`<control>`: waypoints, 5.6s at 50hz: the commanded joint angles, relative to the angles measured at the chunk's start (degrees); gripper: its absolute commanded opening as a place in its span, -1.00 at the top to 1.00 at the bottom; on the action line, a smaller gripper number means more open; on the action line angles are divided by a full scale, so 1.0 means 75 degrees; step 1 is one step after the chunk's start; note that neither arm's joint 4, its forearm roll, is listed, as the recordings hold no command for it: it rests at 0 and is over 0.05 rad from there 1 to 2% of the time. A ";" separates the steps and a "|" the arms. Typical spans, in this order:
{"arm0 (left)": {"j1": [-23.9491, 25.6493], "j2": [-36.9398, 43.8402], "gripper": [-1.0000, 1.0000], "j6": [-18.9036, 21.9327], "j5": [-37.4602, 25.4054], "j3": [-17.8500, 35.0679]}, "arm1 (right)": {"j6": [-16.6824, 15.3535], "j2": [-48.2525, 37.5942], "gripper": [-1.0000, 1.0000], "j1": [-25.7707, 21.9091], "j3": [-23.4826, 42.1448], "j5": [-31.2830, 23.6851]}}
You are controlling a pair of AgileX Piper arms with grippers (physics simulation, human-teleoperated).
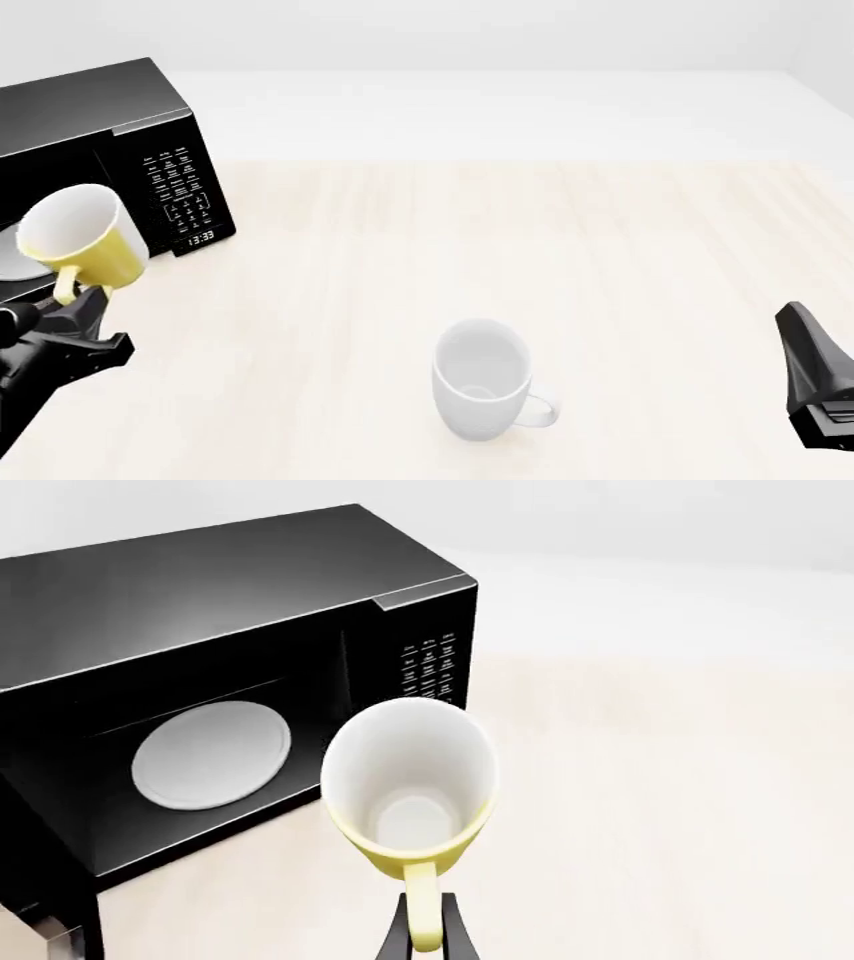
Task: Put the yellow and white mug in the microwave and close it.
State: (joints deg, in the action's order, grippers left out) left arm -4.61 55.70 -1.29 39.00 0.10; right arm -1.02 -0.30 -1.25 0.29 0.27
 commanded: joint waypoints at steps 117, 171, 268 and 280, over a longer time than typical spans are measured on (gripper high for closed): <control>-0.2752 0.5948 1.00 -0.0741 0.2141 0.3475 | 0.0020 0.0009 -1.00 0.0063 -0.0006 -0.0001; -0.3094 0.7042 1.00 -0.0780 0.1507 0.4966 | 0.0021 0.0009 -1.00 0.0064 -0.0006 -0.0002; -0.2873 0.5374 -1.00 -0.0489 0.1152 0.3567 | 0.0021 0.0008 -1.00 0.0064 -0.0006 -0.0002; -0.2853 0.4577 -1.00 -0.0486 0.0809 0.3239 | 0.0021 0.0008 -1.00 0.0064 -0.0006 -0.0002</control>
State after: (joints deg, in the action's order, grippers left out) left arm -26.34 95.18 -4.56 46.85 26.79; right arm -1.02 -0.30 -1.25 0.29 0.27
